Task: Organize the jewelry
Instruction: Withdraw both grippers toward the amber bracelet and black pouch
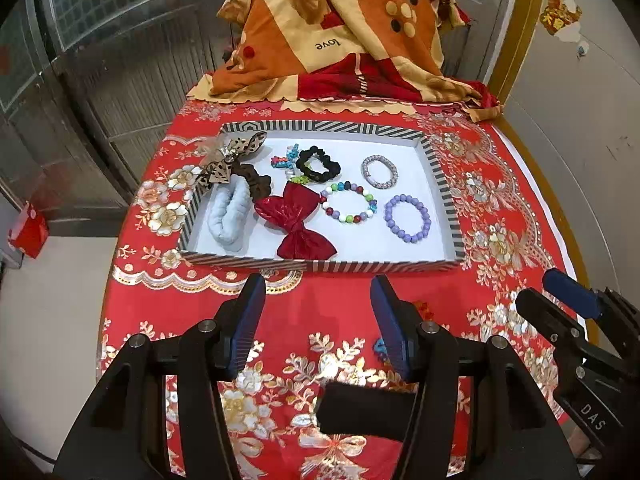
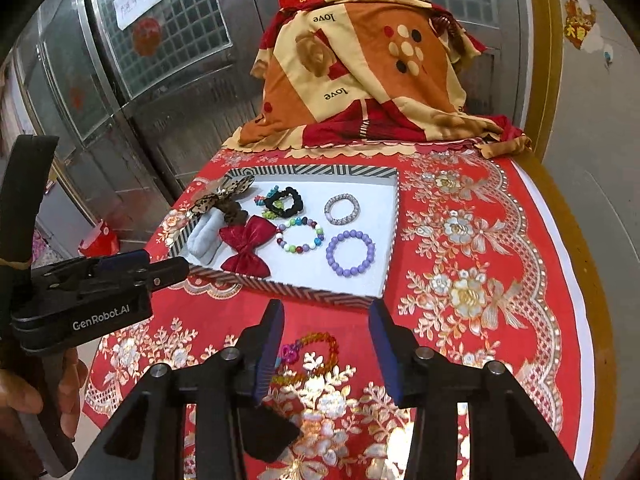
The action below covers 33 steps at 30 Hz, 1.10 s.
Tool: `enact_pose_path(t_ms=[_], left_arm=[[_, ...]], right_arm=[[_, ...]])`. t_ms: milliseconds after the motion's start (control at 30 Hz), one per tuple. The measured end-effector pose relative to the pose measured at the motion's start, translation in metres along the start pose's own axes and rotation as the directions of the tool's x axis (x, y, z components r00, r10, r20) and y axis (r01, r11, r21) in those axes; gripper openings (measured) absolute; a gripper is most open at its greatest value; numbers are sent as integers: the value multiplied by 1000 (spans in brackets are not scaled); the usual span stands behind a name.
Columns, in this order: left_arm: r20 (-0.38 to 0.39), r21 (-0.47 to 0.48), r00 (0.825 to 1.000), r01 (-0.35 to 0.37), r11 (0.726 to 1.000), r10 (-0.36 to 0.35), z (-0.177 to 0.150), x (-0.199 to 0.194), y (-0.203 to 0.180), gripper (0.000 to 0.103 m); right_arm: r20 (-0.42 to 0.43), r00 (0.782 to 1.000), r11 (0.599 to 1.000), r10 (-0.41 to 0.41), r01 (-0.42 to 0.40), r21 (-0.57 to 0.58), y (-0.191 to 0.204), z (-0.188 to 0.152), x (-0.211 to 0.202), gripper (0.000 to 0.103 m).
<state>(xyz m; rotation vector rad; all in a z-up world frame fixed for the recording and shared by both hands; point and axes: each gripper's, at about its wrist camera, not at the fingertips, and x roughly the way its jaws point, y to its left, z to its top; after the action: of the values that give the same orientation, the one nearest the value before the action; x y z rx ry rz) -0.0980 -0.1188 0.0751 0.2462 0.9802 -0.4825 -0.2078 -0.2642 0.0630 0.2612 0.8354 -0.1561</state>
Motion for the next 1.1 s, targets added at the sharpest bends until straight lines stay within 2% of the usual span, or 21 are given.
enact_pose_path(t_ms=[400,1100], left_arm=[[4,23,1000,9,1000,-9,-17,-12,-2,54],[-29,37,999,17,999,-16,-22,-2,-4,54]], right_arm=[[-21,999,1000,-27,27,-2,8,-16,-9,42],[-69,997,999,-33,33,-2,9,-16,5,43]])
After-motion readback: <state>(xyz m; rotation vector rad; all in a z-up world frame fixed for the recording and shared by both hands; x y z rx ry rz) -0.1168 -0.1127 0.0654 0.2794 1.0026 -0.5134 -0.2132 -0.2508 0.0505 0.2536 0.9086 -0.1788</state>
